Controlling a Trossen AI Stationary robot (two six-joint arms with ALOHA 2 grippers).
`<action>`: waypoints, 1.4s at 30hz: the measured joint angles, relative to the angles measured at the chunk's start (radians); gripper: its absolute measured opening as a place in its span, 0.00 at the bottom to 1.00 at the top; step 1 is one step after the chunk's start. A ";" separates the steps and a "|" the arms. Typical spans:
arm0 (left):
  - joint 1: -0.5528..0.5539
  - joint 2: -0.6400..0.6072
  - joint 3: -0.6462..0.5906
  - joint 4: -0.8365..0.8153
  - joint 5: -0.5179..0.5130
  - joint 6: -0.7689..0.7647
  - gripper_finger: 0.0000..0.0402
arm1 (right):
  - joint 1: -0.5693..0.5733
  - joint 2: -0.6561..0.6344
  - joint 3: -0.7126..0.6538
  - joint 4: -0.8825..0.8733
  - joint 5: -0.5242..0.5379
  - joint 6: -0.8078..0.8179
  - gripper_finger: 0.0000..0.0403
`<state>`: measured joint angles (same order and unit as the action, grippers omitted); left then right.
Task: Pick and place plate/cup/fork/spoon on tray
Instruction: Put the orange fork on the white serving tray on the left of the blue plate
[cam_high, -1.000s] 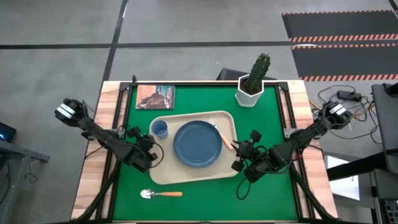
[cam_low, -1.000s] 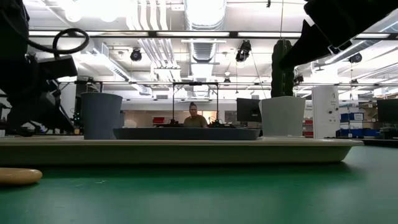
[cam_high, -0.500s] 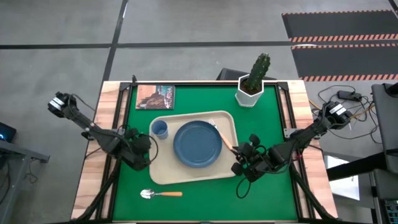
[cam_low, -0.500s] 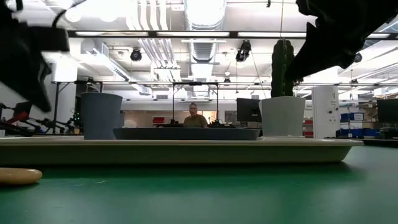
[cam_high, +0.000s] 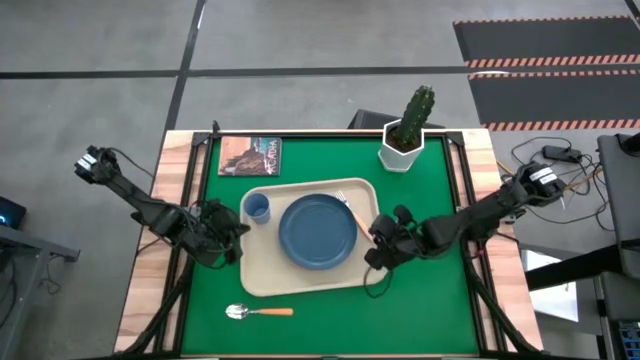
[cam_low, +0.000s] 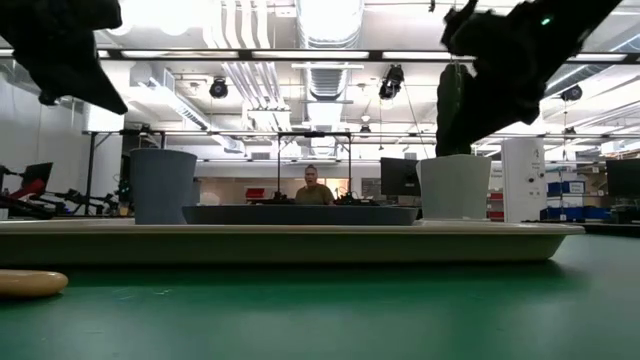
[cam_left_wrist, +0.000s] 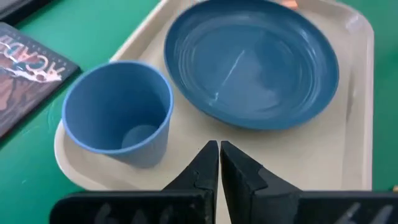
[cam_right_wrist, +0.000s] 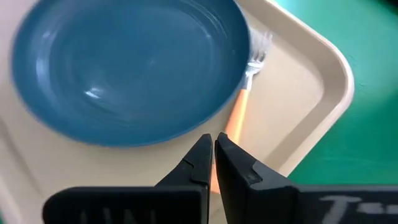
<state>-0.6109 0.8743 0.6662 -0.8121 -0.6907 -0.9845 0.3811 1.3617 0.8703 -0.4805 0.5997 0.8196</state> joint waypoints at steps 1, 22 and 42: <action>0.000 0.001 0.000 0.001 -0.008 -0.001 0.00 | -0.019 0.000 0.000 0.000 -0.012 -0.005 0.02; 0.001 0.009 -0.006 0.019 -0.031 -0.003 0.00 | -0.116 0.002 -0.050 0.024 -0.179 -0.242 0.38; 0.001 0.009 -0.019 0.019 -0.078 0.001 0.00 | -0.058 0.004 -0.355 0.606 -0.023 -0.322 0.43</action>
<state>-0.6102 0.8837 0.6476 -0.7933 -0.7683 -0.9836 0.3227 1.3655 0.5153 0.1255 0.5770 0.4977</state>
